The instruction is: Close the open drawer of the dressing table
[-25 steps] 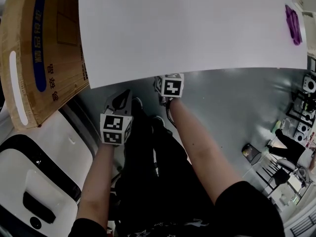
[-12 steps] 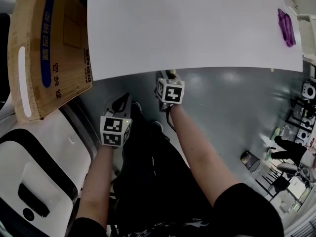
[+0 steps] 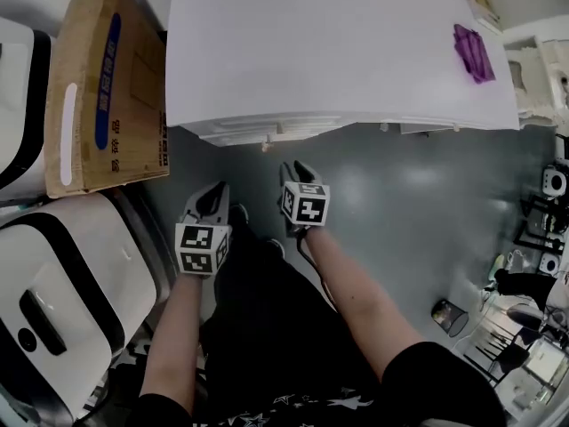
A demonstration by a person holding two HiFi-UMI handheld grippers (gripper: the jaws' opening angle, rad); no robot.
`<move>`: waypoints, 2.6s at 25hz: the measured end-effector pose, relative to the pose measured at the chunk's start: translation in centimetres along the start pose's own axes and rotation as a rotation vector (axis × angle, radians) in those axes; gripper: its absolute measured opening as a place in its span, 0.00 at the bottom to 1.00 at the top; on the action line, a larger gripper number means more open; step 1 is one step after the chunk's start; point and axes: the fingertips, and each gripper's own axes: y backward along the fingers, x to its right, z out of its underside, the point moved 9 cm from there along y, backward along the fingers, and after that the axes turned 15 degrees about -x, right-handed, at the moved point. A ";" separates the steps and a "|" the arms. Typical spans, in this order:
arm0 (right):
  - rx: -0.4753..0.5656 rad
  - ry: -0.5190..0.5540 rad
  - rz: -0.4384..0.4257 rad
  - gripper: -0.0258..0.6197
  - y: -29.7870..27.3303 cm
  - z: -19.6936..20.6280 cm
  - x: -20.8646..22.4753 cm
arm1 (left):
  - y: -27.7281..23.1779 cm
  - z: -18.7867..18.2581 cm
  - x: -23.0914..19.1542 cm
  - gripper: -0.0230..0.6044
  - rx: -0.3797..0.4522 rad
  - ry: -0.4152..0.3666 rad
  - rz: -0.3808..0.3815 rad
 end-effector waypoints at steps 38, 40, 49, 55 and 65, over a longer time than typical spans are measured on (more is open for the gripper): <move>0.269 0.268 -0.072 0.04 25.6 12.7 -6.6 | 24.6 11.9 11.4 0.05 0.260 0.132 -0.102; 0.292 0.233 -0.077 0.04 26.8 14.6 -7.5 | 26.2 13.8 11.5 0.05 0.268 0.119 -0.101; 0.372 0.174 -0.071 0.04 32.3 24.3 -11.7 | 32.9 22.6 14.7 0.05 0.302 0.017 -0.050; 0.455 0.103 -0.062 0.04 36.8 31.9 -10.9 | 35.3 26.5 17.1 0.05 0.309 -0.046 0.005; 0.440 -0.059 0.033 0.04 42.4 40.8 -5.3 | 35.6 26.4 21.3 0.05 0.330 -0.104 0.078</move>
